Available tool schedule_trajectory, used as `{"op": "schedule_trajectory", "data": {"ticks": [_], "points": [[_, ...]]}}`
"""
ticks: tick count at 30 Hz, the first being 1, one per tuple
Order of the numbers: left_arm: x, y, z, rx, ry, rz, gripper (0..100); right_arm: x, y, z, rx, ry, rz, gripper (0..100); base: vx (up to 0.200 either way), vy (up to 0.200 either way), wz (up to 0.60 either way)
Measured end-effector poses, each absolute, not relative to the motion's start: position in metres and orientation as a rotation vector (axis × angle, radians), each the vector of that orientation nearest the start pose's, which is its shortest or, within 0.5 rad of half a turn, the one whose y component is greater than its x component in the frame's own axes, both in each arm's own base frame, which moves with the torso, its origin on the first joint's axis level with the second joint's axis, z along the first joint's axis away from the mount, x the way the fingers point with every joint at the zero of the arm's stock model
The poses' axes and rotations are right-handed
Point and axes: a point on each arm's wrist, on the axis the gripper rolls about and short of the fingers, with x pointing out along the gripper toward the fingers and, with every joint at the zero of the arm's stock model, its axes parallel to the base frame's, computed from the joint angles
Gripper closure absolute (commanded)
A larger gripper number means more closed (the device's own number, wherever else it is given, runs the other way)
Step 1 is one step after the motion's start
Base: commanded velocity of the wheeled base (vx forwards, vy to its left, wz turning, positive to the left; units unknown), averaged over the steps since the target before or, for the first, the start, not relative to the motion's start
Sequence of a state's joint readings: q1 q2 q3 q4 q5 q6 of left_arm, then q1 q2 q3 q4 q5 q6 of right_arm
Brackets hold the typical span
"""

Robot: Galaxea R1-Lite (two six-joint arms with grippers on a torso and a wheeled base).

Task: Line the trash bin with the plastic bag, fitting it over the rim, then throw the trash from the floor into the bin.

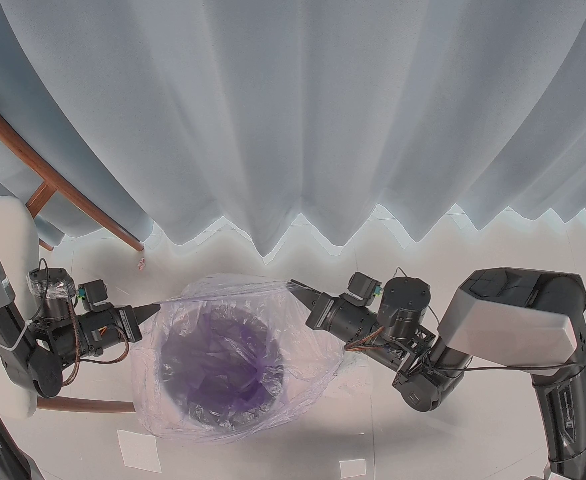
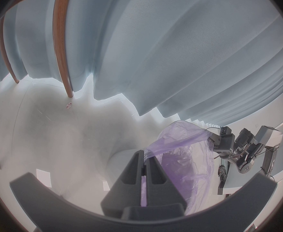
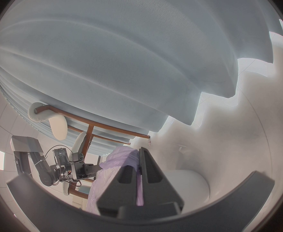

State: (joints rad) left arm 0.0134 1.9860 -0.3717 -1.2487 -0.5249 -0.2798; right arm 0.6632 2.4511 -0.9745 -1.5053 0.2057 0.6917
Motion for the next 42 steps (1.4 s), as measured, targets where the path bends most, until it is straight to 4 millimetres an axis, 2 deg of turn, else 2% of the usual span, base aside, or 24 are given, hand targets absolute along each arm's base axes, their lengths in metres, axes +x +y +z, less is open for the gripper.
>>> {"op": "schedule_trajectory", "data": {"ticks": [14, 30, 42], "points": [[0.287, -0.004, 0.057, -0.371, 0.43, -0.434, 100, 0.339, 0.27, 0.023, 0.65, 0.286, 0.835, 100, 0.0, 0.0, 0.0], [0.307, 0.003, 0.046, -0.379, 0.418, -0.353, 100, 0.368, 0.287, 0.026, 0.647, 0.301, 0.817, 100, 0.0, 0.0, 0.0], [0.322, 0.003, 0.021, -0.376, 0.419, -0.298, 100, 0.385, 0.299, -0.003, 0.63, 0.358, 0.786, 100, 0.0, 0.0, 0.0]]}}
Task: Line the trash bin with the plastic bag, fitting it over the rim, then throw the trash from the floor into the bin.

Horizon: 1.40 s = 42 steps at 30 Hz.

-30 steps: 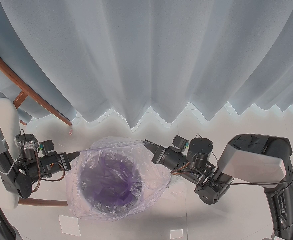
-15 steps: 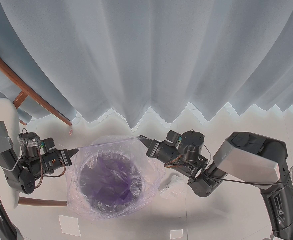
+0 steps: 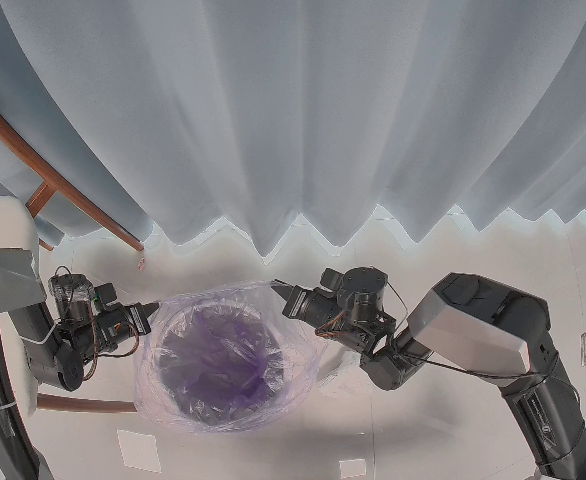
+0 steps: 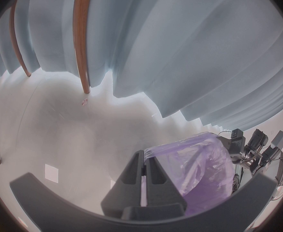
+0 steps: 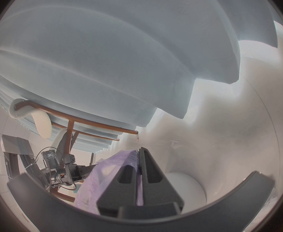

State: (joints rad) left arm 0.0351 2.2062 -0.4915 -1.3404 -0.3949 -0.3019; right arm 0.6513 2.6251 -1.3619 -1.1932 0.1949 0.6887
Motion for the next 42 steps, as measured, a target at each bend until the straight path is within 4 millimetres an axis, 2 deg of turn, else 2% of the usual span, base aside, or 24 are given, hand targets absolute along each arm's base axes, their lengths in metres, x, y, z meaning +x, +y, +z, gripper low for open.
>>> {"op": "schedule_trajectory", "data": {"ticks": [10, 19, 20, 23, 24, 34, 42], "points": [[0.322, 0.002, 0.003, -0.384, 0.472, -0.292, 100, 0.384, 0.3, -0.02, 0.62, 0.377, 0.752, 100, 0.0, 0.0, 0.0], [0.321, 0.002, -0.003, -0.381, 0.444, -0.297, 100, 0.383, 0.297, -0.027, 0.624, 0.39, 0.73, 100, 0.0, 0.0, 0.0], [0.32, 0.002, -0.003, -0.381, 0.447, -0.297, 0, 0.383, 0.296, -0.028, 0.626, 0.392, 0.728, 100, 0.0, 0.0, 0.0], [0.318, 0.002, -0.006, -0.383, 0.457, -0.294, 0, 0.382, 0.295, -0.027, 0.64, 0.381, 0.728, 100, 0.0, 0.0, 0.0], [0.318, 0.002, -0.006, -0.383, 0.459, -0.296, 0, 0.381, 0.295, -0.027, 0.641, 0.38, 0.73, 0, 0.0, 0.0, 0.0], [0.316, 0.0, -0.001, -0.426, 0.441, -0.304, 0, 0.371, 0.292, -0.021, 0.691, 0.388, 0.739, 0, 0.0, 0.0, 0.0], [0.311, -0.004, 0.02, -0.453, 0.383, -0.33, 0, 0.347, 0.275, 0.001, 0.738, 0.413, 0.781, 0, 0.0, 0.0, 0.0]]}}
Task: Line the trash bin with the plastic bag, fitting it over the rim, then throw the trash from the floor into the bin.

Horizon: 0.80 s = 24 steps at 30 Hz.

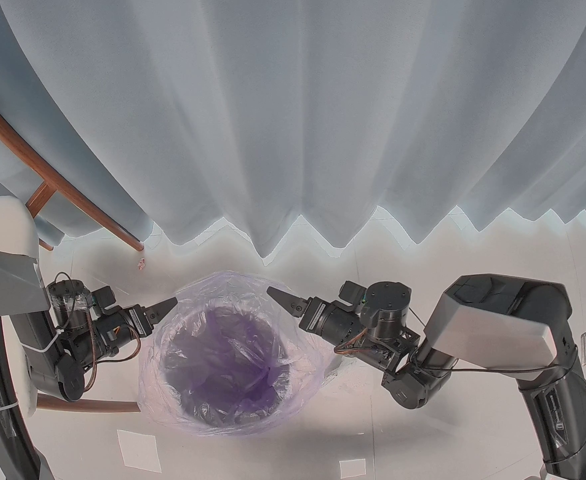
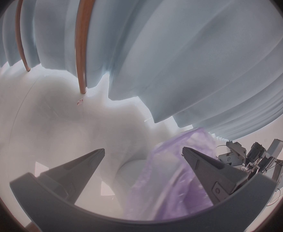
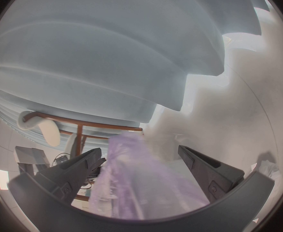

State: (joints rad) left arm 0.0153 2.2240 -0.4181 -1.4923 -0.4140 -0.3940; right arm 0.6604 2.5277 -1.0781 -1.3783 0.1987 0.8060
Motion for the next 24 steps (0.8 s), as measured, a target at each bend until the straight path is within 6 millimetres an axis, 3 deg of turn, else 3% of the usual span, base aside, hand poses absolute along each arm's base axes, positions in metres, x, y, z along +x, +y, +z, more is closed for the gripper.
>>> {"op": "schedule_trajectory", "data": {"ticks": [5, 13, 19, 24], "points": [[0.301, -0.011, 0.044, -0.472, 0.333, -0.362, 0, 0.334, 0.266, 0.024, 0.766, 0.351, 0.848, 0, 0.0, 0.0, 0.0], [0.274, -0.019, 0.078, -0.476, 0.288, -0.526, 0, 0.316, 0.254, 0.04, 0.763, 0.351, 0.902, 0, 0.0, 0.0, 0.0], [0.253, -0.02, 0.09, -0.472, 0.286, -0.594, 0, 0.297, 0.244, 0.051, 0.722, 0.375, 0.911, 0, 0.0, 0.0, 0.0], [0.242, -0.02, 0.092, -0.47, 0.293, -0.598, 0, 0.278, 0.231, 0.048, 0.628, 0.399, 0.902, 0, 0.0, 0.0, 0.0]]}}
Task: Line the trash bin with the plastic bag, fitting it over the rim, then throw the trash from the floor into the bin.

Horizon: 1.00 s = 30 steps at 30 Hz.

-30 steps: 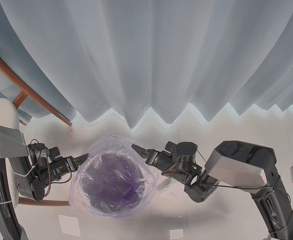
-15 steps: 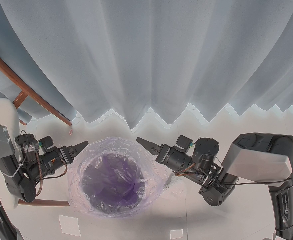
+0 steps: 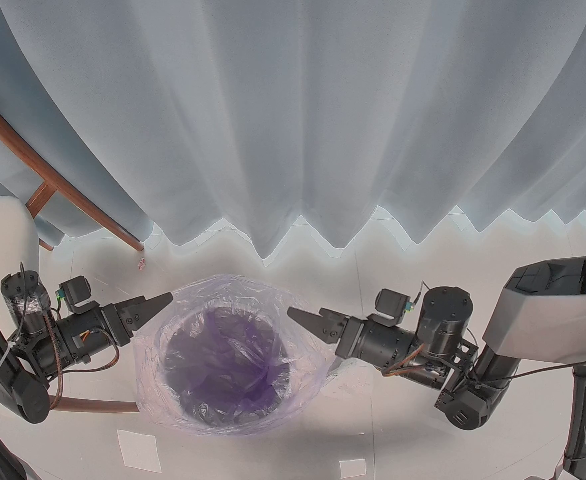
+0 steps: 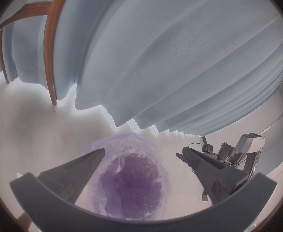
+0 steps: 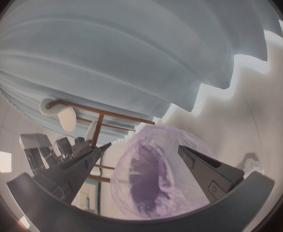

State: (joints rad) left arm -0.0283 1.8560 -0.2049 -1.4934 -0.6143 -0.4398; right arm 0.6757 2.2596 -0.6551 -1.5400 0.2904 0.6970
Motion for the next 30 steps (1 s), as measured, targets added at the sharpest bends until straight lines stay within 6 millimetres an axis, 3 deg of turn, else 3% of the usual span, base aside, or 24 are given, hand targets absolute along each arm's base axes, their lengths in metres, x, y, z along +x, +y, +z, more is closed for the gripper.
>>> {"op": "schedule_trajectory", "data": {"ticks": [6, 11, 20, 30], "points": [[0.217, -0.017, 0.084, -0.489, 0.361, -0.575, 0, 0.253, 0.217, 0.036, 0.518, 0.46, 0.891, 0, -0.133, 0.0, 0.0], [0.201, -0.015, 0.074, -0.515, 0.448, -0.547, 0, 0.242, 0.218, 0.034, 0.495, 0.482, 0.906, 0, -0.2, 0.0, 0.0], [0.196, -0.015, 0.076, -0.516, 0.456, -0.542, 0, 0.238, 0.219, 0.032, 0.492, 0.493, 0.887, 0, -0.2, 0.0, 0.0], [0.185, -0.015, 0.078, -0.535, 0.514, -0.529, 0, 0.239, 0.224, 0.029, 0.494, 0.481, 0.851, 0, 0.0, 0.0, 0.0]]}}
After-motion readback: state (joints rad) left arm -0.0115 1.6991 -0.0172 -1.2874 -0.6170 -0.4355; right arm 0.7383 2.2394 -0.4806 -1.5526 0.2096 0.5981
